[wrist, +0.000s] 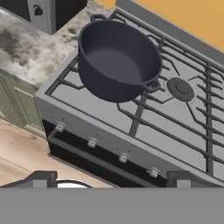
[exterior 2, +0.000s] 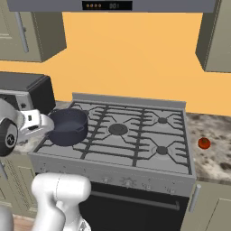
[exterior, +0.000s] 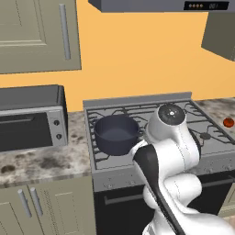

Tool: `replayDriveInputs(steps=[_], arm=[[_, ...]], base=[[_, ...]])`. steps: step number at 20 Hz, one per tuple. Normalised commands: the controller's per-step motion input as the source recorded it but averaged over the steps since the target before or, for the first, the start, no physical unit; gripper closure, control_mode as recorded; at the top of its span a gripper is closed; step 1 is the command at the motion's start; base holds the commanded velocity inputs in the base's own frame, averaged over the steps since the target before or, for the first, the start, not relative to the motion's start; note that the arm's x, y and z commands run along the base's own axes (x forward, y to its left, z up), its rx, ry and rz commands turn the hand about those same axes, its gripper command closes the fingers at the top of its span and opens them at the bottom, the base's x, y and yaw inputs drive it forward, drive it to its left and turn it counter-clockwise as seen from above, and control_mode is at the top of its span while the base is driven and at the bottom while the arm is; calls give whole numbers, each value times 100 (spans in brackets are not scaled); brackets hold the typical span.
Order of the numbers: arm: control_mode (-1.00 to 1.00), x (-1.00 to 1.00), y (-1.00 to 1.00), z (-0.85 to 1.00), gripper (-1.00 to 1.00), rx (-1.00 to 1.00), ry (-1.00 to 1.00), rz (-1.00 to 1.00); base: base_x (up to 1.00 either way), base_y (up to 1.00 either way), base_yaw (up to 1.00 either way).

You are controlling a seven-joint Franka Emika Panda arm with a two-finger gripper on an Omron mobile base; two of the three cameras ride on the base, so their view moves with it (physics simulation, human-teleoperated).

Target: Turn on the burner for the pot on the stove. Wait thirty seconds for the pot to heat up. Then add the tomato to the pot.

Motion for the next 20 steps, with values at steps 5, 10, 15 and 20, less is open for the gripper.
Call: replayDriveInputs(steps=[5, 10, 15, 20], arm=[[-100, -78, 20, -31, -100, 0, -40, 6], [-100, -24, 30, -57, -100, 0, -19, 2], [-100, -1, 1, -4, -100, 0, 0, 0], [-100, -1, 13, -66, -100, -5, 0, 0]], base=[[0, 0, 0], [0, 0, 0], [0, 0, 0], [0, 0, 0]])
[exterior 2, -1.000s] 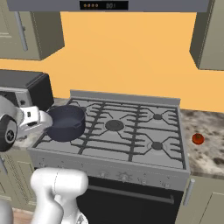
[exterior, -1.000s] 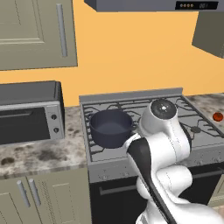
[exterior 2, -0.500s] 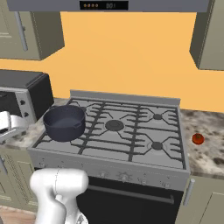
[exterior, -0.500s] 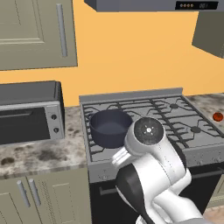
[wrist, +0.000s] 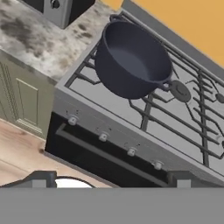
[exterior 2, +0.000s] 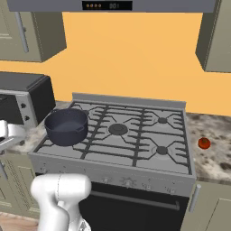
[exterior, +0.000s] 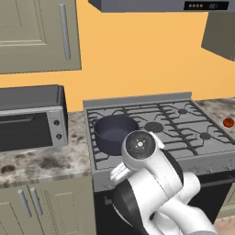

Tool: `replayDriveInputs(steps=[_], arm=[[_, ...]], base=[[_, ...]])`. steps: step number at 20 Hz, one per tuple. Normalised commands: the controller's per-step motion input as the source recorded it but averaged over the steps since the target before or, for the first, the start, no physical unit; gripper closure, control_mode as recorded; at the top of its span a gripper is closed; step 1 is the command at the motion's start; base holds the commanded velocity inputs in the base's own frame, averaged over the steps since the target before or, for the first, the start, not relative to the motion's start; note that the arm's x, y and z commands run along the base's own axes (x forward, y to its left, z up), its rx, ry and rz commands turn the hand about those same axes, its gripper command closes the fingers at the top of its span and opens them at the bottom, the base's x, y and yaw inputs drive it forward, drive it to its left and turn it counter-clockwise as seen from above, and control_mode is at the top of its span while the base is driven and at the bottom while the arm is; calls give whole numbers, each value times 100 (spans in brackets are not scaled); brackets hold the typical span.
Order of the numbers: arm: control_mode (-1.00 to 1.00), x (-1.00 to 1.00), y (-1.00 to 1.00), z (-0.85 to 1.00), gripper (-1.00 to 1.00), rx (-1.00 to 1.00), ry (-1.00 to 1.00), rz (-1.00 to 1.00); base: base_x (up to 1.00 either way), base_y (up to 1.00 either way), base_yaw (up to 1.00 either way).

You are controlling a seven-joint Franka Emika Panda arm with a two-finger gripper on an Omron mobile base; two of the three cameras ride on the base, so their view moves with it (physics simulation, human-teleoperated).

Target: Turn on the burner for the pot on the stove. Wait thirty seconds for the pot to heat up. Then add the tomato to the pot.

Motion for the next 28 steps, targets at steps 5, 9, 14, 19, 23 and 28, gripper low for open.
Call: replayDriveInputs(steps=[5, 9, 14, 19, 23, 28], arm=[[-100, -15, 11, -85, -100, -4, 0, 0], [-100, -8, 8, -84, -100, -3, -2, 0], [-100, 0, 4, -88, -100, 0, -19, 0], [-100, 0, 0, -88, -100, 3, -42, 0], [-100, 0, 1, -75, -100, 18, -38, 0], [-100, 0, 0, -64, -100, 27, -40, 0]], base=[[0, 0, 0], [0, 0, 0], [0, 0, 0], [0, 0, 0], [0, 0, 0], [0, 0, 0]])
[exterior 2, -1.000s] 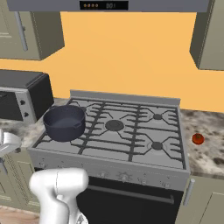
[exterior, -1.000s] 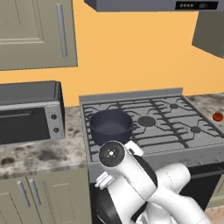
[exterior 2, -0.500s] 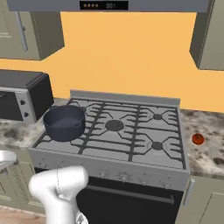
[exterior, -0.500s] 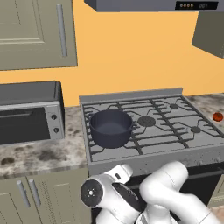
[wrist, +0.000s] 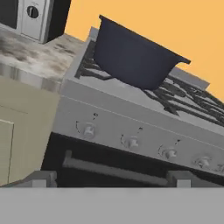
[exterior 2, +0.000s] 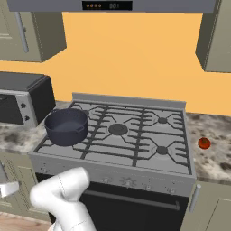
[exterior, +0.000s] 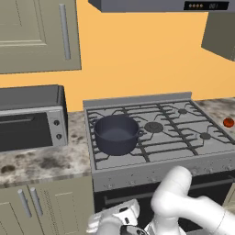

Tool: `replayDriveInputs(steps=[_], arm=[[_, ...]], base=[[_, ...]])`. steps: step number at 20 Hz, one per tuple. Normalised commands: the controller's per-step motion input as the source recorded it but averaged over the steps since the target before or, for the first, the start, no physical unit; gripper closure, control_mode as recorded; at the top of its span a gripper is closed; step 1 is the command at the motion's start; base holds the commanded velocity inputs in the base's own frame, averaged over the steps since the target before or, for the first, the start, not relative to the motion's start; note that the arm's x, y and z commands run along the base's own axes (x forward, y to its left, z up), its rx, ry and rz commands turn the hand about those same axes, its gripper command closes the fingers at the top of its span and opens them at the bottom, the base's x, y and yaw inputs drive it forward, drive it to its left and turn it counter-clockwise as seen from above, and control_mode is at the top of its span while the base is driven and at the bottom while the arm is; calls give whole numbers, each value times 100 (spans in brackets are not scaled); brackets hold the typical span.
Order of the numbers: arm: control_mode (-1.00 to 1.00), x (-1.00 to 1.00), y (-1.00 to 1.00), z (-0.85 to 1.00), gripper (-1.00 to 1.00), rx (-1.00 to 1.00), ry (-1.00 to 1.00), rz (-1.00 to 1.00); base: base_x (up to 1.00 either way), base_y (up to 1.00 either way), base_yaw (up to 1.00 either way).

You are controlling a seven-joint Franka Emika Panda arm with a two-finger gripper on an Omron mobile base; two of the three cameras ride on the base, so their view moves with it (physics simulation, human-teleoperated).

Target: Turn on the burner for the pot on the stove. Wait thirty seconds for the pot to heat up. Then add the tomato to the pot.

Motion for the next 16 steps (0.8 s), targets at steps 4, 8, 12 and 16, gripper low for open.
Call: replayDriveInputs(steps=[4, 8, 12, 16], arm=[[-100, 0, 0, -50, -100, 36, -41, 0], [-100, 0, -6, -47, -100, 42, -40, 0], [-100, -3, 0, -47, -100, 12, -30, 0], [-100, 0, 0, 0, -100, 0, -1, 0]], base=[[0, 0, 0], [0, 0, 0], [0, 0, 0], [0, 0, 0]])
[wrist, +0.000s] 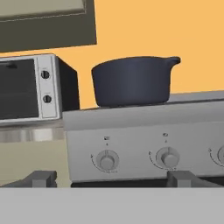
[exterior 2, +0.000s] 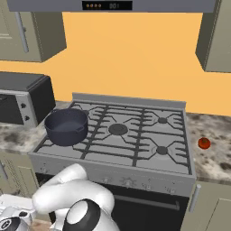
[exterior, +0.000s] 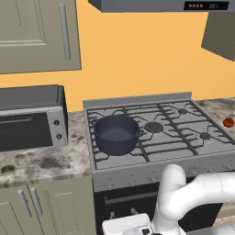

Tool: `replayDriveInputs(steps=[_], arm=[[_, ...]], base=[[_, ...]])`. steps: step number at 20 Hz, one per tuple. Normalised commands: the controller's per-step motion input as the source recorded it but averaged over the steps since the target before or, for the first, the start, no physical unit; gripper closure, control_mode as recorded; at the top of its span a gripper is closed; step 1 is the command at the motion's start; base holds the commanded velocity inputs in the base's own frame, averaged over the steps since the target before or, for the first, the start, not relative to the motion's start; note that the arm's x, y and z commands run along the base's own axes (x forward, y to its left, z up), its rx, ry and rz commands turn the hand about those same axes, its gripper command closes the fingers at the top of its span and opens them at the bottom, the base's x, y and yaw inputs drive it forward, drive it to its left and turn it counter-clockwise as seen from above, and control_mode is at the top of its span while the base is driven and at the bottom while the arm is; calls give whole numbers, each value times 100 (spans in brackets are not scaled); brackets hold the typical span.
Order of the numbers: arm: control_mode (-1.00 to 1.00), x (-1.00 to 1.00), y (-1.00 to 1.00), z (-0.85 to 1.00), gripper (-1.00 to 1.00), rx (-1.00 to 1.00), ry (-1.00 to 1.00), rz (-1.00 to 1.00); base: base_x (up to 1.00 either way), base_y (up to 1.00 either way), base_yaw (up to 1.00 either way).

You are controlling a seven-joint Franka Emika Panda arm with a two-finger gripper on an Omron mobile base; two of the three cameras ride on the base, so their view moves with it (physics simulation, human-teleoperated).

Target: Turn on the burner for the pot on the stove. Wait thirty seconds for the pot to heat up. Then add the tomato to the pot.

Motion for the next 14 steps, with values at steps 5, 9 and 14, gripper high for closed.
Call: replayDriveInputs(steps=[5, 9, 14], arm=[[-100, 17, 0, 0, -100, 0, 0, 0], [-100, 27, 0, 0, -100, 0, 0, -1], [-100, 38, 0, 0, -100, 0, 0, -5]], base=[[0, 0, 0], [0, 0, 0], [0, 0, 0]])
